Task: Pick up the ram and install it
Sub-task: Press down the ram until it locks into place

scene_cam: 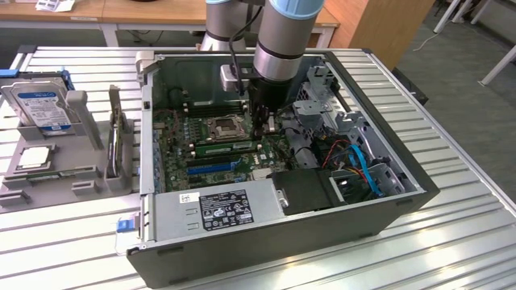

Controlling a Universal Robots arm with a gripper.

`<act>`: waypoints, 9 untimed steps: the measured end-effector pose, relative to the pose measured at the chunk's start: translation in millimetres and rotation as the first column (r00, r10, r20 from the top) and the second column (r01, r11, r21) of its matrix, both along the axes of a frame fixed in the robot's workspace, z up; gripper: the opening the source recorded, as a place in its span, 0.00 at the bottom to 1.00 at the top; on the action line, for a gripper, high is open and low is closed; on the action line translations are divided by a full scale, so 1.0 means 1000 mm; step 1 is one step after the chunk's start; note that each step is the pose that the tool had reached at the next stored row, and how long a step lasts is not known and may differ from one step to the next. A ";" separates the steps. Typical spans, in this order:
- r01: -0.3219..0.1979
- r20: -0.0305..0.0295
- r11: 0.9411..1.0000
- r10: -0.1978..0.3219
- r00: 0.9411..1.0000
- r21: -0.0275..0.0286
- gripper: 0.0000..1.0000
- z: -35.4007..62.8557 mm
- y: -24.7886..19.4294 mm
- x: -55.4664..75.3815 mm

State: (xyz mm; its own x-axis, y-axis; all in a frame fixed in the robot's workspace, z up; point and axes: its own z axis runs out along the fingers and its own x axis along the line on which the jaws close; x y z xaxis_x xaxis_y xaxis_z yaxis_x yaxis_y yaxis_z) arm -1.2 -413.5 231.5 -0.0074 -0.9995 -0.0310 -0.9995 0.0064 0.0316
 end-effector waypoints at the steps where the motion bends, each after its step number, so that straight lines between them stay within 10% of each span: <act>1: 0.000 0.000 1.000 0.000 1.000 0.000 0.10 -0.0004 0.0000 0.000; 9: 0.000 0.000 1.000 0.000 1.000 0.000 0.10 -0.0025 0.0000 0.000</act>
State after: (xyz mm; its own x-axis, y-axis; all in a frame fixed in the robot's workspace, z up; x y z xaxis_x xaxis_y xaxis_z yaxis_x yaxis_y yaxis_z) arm -1.2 -413.5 228.9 -0.0074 -0.9995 -0.0309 -0.9995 0.0064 0.0317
